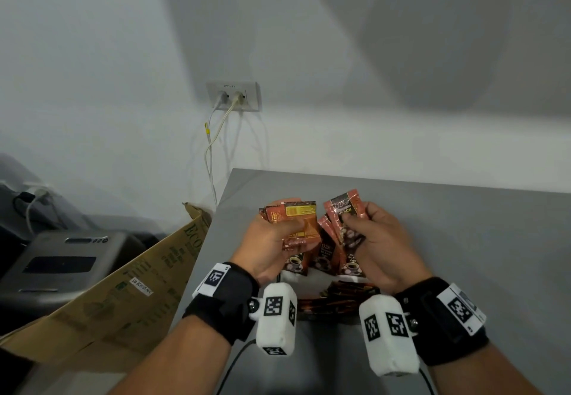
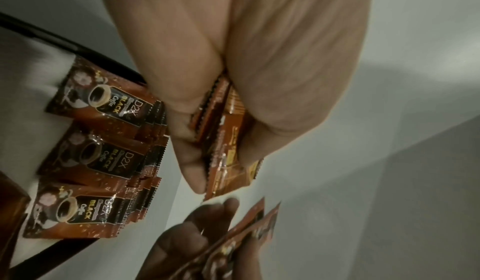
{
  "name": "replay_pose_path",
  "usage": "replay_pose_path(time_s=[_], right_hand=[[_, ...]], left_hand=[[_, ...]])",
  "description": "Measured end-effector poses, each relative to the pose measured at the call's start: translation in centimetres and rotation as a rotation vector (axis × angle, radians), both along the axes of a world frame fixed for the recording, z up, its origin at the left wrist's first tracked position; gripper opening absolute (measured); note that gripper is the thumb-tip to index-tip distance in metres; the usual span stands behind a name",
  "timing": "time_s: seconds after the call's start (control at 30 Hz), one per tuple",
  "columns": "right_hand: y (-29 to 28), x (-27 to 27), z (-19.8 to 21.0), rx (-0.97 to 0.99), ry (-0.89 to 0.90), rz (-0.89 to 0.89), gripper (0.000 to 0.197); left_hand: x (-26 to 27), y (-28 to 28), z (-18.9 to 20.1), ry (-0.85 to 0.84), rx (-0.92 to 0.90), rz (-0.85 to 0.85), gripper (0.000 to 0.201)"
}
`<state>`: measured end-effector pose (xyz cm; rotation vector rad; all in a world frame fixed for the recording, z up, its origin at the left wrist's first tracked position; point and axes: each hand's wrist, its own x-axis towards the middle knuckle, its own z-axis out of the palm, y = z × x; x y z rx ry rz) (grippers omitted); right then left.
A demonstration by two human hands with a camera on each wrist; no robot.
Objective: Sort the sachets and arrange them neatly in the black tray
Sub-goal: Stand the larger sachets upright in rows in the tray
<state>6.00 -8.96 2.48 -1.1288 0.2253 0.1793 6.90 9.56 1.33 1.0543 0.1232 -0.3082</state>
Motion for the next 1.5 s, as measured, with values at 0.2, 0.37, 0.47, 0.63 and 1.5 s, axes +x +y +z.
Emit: replay_pose_path(time_s=[0.2,0.37,0.47,0.63,1.5], right_hand=[[1.1,0.0,-0.4,-0.099,-0.025,0.065,0.019],[0.0,-0.1,0.5,-0.391,-0.257,-0.006,0.016],[-0.5,-0.6,0.8,-0.753,-0.374,0.175,0.017],[-0.6,-0.9,0.6,-0.42,-0.205,0.104,0.013],[-0.1,0.8,0.4,-0.158,-0.062,0.089,0.02]], left_hand=[[-0.1,-1.2,-0.2,-0.072,0.137,-0.035,0.041],[-0.2,-0.8,-0.2,0.22,-0.011,-0.073,0.026],[0.4,-0.7,-0.2,0.285,-0.102,-0.032,0.012],[1.4,0.1,-0.2,0.093,0.06,0.163,0.023],[-0.1,-0.5,-0.4,-0.058,0.179,-0.094,0.024]])
